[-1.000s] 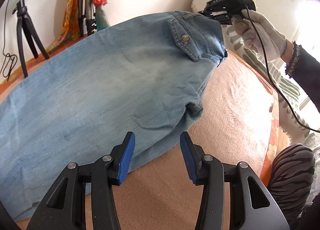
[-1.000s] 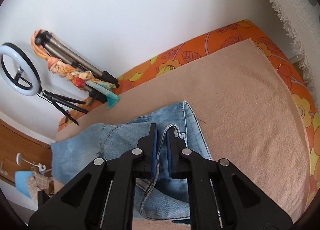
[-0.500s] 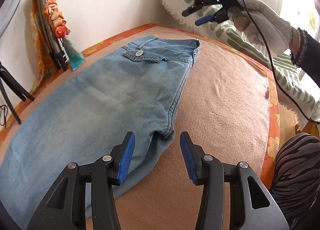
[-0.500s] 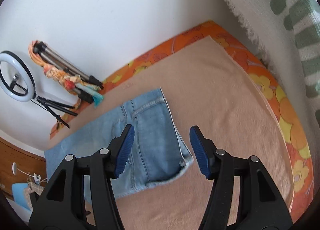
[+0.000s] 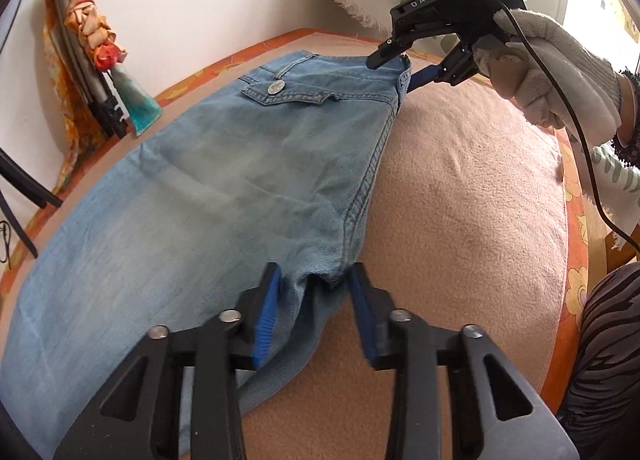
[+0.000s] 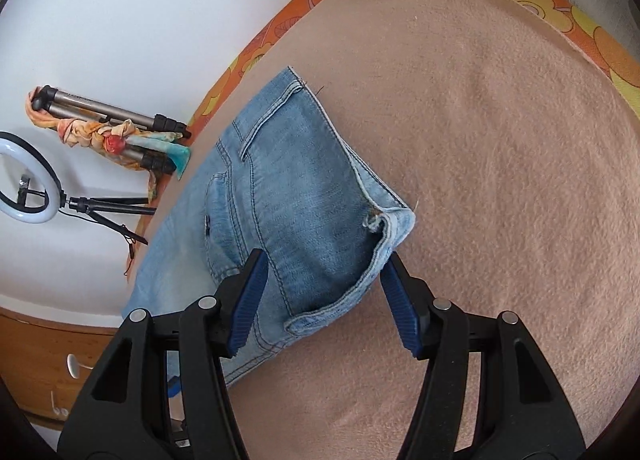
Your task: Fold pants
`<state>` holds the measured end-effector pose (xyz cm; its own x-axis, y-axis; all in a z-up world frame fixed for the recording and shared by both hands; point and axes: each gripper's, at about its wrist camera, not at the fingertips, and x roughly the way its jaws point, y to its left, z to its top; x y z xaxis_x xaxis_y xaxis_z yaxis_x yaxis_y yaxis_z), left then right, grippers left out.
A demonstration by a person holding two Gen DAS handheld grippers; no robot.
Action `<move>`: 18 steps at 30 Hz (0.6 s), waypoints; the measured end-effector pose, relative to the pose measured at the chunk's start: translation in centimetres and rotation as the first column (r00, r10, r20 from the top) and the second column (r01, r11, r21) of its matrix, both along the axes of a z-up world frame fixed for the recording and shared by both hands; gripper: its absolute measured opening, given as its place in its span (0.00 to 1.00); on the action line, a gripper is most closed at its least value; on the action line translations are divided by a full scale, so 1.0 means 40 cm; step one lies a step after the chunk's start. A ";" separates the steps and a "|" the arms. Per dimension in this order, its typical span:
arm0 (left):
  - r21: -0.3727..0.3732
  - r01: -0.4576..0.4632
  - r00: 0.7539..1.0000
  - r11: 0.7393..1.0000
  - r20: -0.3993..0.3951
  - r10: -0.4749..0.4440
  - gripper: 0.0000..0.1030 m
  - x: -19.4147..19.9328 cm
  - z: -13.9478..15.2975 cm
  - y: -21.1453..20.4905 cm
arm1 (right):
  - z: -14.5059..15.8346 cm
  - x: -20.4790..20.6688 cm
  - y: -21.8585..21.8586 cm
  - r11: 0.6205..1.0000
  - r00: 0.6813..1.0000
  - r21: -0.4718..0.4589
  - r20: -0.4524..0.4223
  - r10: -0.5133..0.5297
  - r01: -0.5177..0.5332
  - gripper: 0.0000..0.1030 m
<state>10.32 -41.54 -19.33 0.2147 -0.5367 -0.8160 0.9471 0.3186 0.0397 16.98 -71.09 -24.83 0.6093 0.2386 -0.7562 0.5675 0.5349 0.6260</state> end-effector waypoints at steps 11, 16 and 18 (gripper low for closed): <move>-0.110 -0.033 0.998 0.993 -0.050 0.028 0.07 -0.015 0.040 0.034 | 0.123 -0.025 0.035 0.976 0.996 -0.213 0.071 0.058 -0.042 0.06; -0.039 -0.028 0.996 0.999 -0.090 0.025 0.08 -0.023 -0.036 0.013 | 0.048 -0.006 0.050 0.962 0.996 -0.261 -0.055 0.063 -0.075 0.06; -0.041 -0.014 0.996 0.999 -0.091 0.010 0.09 -0.032 -0.038 0.015 | 0.031 -0.005 0.047 0.960 0.995 -0.271 -0.075 0.058 -0.077 0.06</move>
